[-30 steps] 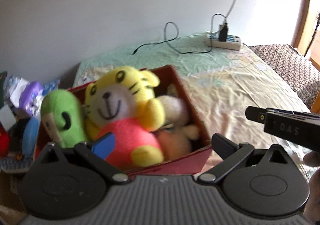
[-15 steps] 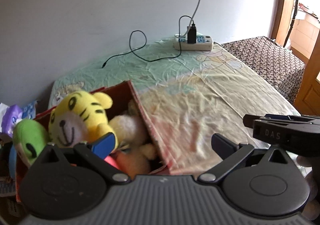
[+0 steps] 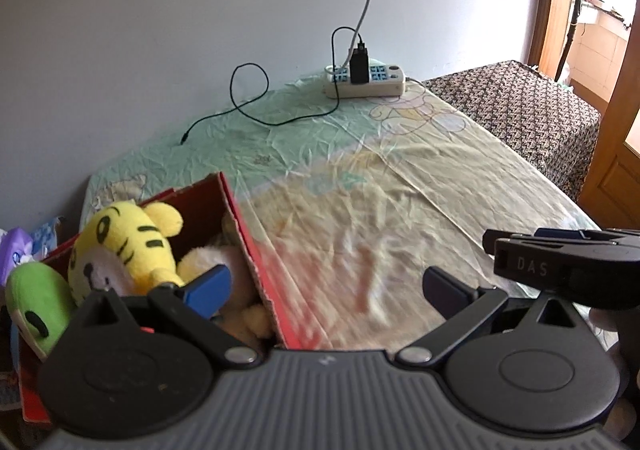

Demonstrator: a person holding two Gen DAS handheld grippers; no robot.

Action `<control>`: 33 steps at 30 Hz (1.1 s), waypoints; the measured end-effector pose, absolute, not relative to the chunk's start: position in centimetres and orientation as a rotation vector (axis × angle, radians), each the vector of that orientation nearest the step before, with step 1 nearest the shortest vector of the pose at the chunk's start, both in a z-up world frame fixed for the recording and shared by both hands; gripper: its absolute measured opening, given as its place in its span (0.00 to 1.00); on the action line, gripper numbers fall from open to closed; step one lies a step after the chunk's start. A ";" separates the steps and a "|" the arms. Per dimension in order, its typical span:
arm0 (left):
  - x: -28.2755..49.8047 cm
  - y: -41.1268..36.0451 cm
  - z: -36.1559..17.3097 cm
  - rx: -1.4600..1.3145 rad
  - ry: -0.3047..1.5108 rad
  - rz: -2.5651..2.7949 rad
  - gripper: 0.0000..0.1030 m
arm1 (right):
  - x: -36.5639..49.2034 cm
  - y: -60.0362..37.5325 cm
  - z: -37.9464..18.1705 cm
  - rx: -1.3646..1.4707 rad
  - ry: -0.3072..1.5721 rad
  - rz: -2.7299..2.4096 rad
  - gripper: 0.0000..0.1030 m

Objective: Organize objects

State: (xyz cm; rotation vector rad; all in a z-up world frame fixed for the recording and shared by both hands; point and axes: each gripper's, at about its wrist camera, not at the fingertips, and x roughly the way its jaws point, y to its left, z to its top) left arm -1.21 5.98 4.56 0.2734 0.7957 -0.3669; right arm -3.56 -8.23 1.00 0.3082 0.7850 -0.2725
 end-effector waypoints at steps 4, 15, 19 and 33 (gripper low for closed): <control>-1.1 5.7 4.4 0.272 0.801 -0.373 0.99 | -3.5 -8.3 0.9 0.307 0.787 -0.274 0.52; -0.9 6.9 4.3 0.255 0.822 -0.338 0.98 | -3.1 -7.6 0.5 0.309 0.792 -0.243 0.55; -0.9 8.0 4.4 0.248 0.826 -0.314 0.98 | -2.9 -6.4 0.7 0.291 0.788 -0.221 0.57; -1.0 15.7 4.9 0.154 0.839 -0.140 0.98 | -1.0 -0.2 3.1 0.237 0.730 -0.050 0.59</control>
